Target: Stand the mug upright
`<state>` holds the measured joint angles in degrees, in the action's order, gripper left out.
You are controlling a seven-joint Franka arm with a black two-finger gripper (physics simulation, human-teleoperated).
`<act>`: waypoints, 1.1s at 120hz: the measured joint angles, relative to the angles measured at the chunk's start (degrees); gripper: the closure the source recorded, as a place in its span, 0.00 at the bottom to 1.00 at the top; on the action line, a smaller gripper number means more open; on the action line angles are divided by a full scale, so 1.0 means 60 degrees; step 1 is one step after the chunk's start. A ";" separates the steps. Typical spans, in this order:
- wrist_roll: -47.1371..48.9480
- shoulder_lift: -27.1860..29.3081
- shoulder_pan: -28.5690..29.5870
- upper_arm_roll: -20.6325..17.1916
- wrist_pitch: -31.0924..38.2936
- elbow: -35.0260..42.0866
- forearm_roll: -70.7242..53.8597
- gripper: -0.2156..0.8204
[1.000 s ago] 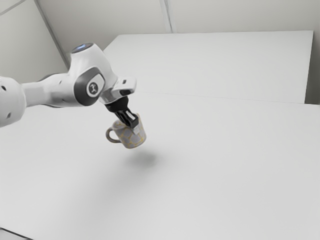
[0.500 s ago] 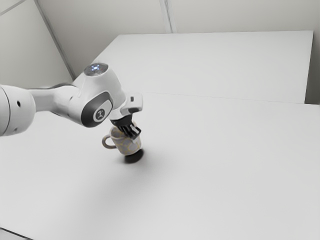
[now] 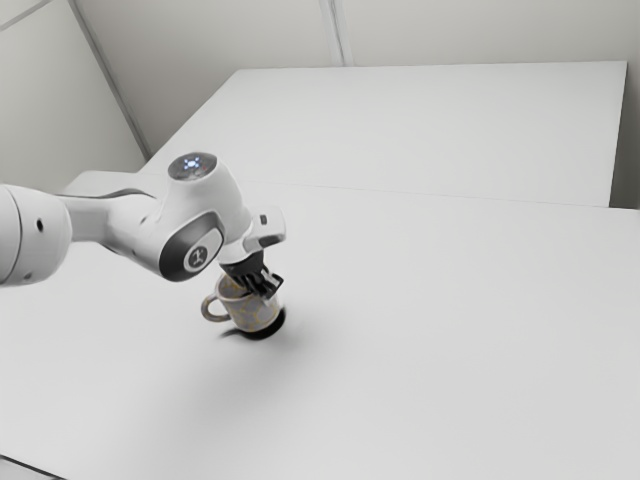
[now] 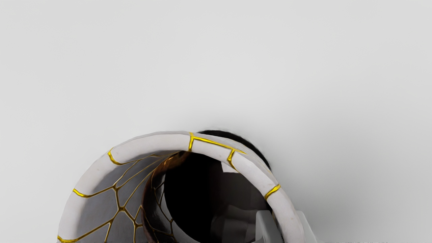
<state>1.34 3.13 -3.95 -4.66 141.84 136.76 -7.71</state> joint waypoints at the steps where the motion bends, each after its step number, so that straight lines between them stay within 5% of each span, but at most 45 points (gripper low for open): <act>1: 0.0019 -0.0003 0.0002 0.0000 0.0007 0.0005 -0.0001 0.97; 41: 0.0609 -0.0193 0.0002 -0.0011 0.0227 0.0075 -0.0001 0.96; 88: 0.0676 0.0181 -0.0019 0.0000 0.0253 -0.0020 0.0295 0.42; 132: 0.0660 0.0231 -0.0012 -0.0077 -0.2001 -0.2276 0.0971 0.26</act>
<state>5.29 4.51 -4.02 -5.12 129.83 123.10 -1.89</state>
